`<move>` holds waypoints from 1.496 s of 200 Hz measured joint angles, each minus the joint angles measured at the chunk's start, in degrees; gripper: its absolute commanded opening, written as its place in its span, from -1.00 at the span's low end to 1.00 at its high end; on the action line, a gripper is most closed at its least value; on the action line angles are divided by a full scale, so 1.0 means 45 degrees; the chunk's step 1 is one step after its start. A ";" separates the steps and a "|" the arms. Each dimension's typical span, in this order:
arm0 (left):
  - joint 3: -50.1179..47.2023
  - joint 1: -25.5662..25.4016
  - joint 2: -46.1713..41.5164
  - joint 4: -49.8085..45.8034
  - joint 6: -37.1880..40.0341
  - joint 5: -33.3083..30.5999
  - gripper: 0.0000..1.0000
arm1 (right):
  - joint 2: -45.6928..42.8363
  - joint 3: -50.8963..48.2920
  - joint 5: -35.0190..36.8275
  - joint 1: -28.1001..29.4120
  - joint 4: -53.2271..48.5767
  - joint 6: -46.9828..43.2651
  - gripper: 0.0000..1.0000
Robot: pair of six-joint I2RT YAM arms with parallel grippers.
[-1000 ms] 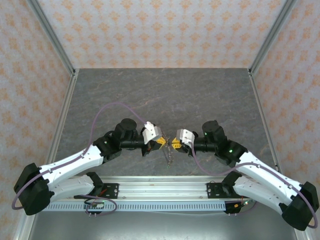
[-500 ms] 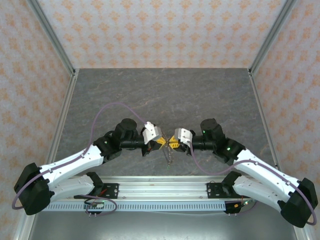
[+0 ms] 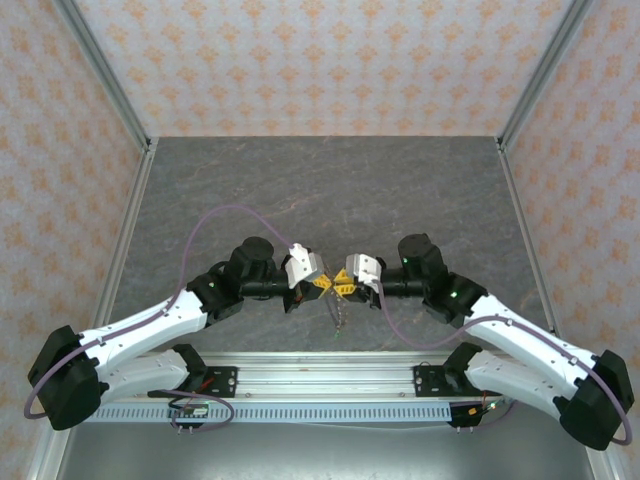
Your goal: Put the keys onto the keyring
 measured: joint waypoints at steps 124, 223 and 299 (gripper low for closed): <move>-0.0199 0.0000 -0.0015 -0.0087 0.0000 -0.0044 -1.00 | 0.0578 0.0005 0.0457 0.0000 -0.0097 0.0029 -0.84; -0.0214 0.0000 -0.0350 -0.0083 0.0005 -0.0044 -1.00 | -0.0015 0.0000 0.1292 0.0000 -0.0937 -0.0063 -0.75; -0.0214 0.0000 -0.0350 -0.0083 0.0005 -0.0044 -1.00 | -0.0408 0.0000 0.0869 0.0000 0.0175 0.0384 -0.59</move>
